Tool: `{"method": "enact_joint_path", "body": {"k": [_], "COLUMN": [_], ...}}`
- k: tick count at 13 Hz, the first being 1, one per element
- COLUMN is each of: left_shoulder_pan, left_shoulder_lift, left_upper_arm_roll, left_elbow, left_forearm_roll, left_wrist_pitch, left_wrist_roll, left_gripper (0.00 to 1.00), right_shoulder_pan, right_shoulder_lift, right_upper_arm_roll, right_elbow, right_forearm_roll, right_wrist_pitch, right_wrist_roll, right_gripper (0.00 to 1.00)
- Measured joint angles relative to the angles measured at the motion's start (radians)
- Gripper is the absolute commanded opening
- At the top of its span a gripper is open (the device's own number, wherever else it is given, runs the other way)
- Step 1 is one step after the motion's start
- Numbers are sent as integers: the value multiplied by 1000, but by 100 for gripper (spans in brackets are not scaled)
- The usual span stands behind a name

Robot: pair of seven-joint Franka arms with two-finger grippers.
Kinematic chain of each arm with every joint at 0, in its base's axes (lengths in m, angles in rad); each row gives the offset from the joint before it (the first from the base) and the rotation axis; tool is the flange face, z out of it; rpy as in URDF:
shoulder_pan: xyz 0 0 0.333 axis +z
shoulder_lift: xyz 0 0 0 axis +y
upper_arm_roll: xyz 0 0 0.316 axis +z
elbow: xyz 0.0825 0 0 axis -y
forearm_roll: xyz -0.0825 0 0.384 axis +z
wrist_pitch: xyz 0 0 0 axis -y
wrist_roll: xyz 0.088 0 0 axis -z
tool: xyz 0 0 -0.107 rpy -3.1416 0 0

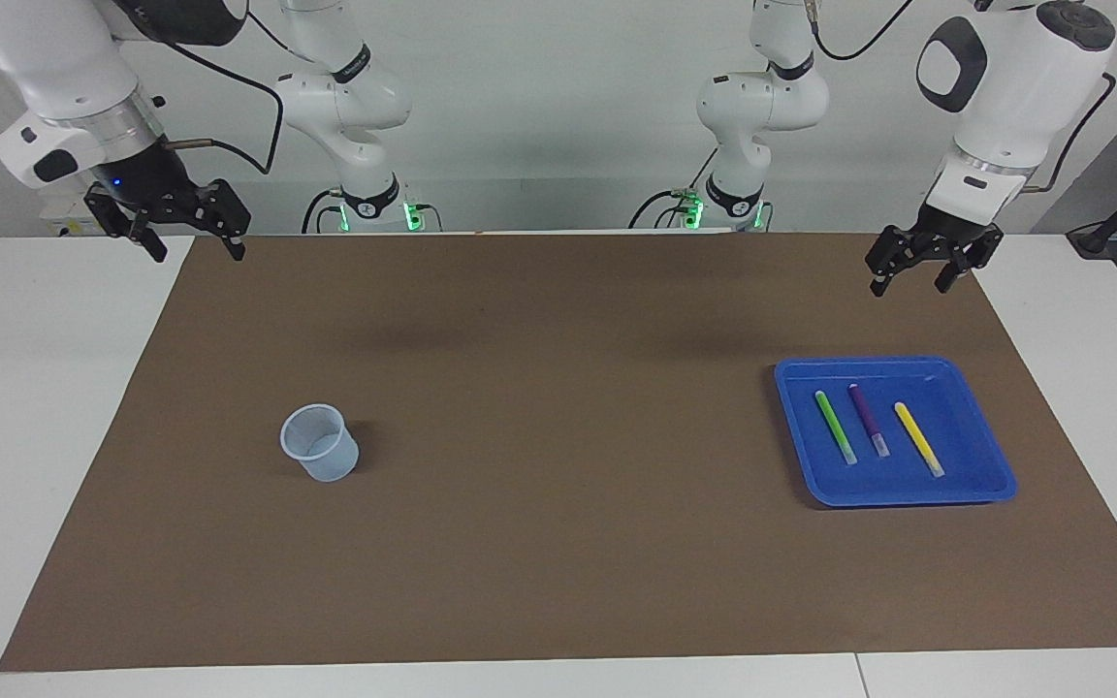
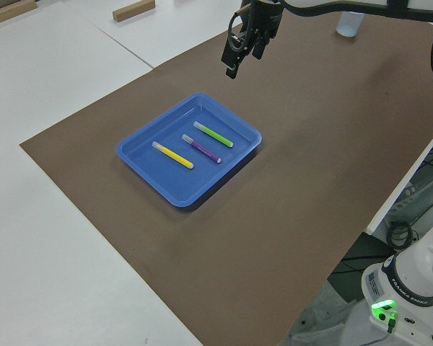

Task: Transfer and insert pens with both arms
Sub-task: 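Reach the left gripper down over the green pen in the tray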

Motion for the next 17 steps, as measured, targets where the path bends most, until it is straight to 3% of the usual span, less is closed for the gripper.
{"method": "enact_joint_path", "body": {"k": [2, 8, 17], "left_shoulder_pan": [0, -32, 13], "left_shoulder_lift": [43, 263, 419], "left_upper_arm_roll": [0, -5, 9], "left_elbow": [-7, -1, 49], "left_forearm_roll": [0, -5, -57], "left_wrist_pitch": [38, 264, 299], "left_wrist_roll": [1, -2, -1], "left_gripper": [100, 99, 96], "right_shoulder_pan": [1, 20, 24], "right_shoulder_lift": [0, 0, 0], "right_upper_arm_roll": [1, 1, 2], "right_elbow": [0, -7, -10], "right_forearm_roll": [0, 1, 1], "right_wrist_pitch": [2, 10, 14], "right_wrist_roll": [0, 0, 0], "right_gripper": [100, 100, 100]}}
